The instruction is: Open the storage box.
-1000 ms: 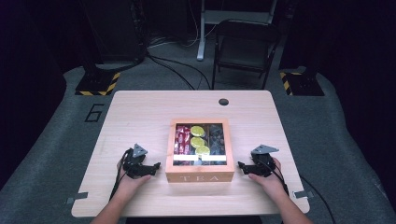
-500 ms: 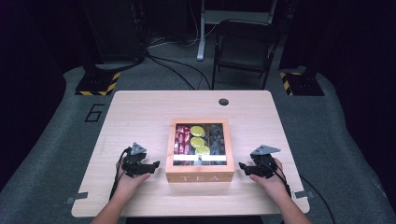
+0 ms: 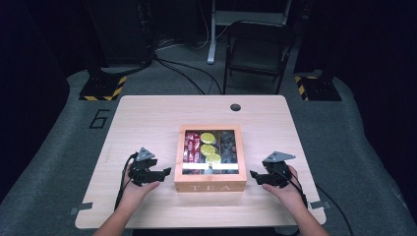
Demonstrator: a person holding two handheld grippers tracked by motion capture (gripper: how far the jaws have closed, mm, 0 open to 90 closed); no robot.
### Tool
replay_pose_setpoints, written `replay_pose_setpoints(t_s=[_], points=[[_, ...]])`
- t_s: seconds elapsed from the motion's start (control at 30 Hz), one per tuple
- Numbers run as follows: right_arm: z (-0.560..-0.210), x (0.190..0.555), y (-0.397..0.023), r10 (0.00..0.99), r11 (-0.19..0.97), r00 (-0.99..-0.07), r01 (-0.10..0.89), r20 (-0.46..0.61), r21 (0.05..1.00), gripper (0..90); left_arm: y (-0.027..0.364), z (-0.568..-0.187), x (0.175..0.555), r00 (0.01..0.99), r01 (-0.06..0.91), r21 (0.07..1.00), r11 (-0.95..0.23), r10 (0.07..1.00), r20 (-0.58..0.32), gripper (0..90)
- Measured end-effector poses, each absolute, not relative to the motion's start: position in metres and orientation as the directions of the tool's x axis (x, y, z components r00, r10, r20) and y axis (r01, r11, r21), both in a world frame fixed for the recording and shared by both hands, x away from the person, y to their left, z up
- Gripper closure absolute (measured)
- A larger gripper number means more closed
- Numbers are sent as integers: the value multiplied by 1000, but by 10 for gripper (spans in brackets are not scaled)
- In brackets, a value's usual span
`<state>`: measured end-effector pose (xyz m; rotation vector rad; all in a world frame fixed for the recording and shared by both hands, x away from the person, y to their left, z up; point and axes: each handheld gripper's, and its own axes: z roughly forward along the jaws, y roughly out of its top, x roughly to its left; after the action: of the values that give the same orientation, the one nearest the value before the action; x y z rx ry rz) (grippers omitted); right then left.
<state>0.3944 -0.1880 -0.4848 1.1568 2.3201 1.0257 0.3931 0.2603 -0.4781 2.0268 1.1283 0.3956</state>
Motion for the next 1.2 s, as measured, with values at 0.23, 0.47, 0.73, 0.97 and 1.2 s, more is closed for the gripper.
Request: replay_pose_setpoints(t_s=[0.23, 0.47, 0.73, 0.97, 1.2], points=[[-463, 385, -176, 756, 440, -654, 487, -19, 755, 323, 264, -458, 391, 546, 564, 789, -245, 828, -133, 290], [-448, 379, -179, 771, 398, -636, 467, -13, 790, 314, 269, -449, 379, 558, 540, 802, -254, 822, -115, 283], [-443, 372, -180, 768, 378, -641, 456, 2, 805, 296, 269, -446, 370, 572, 527, 808, -265, 813, -107, 273], [-440, 367, -177, 760, 387, -650, 456, 3, 801, 299, 265, -444, 365, 603, 514, 806, -294, 792, -95, 248], [-442, 363, -179, 757, 377, -653, 465, 23, 801, 322, 262, -447, 361, 621, 513, 801, -309, 778, -98, 258]])
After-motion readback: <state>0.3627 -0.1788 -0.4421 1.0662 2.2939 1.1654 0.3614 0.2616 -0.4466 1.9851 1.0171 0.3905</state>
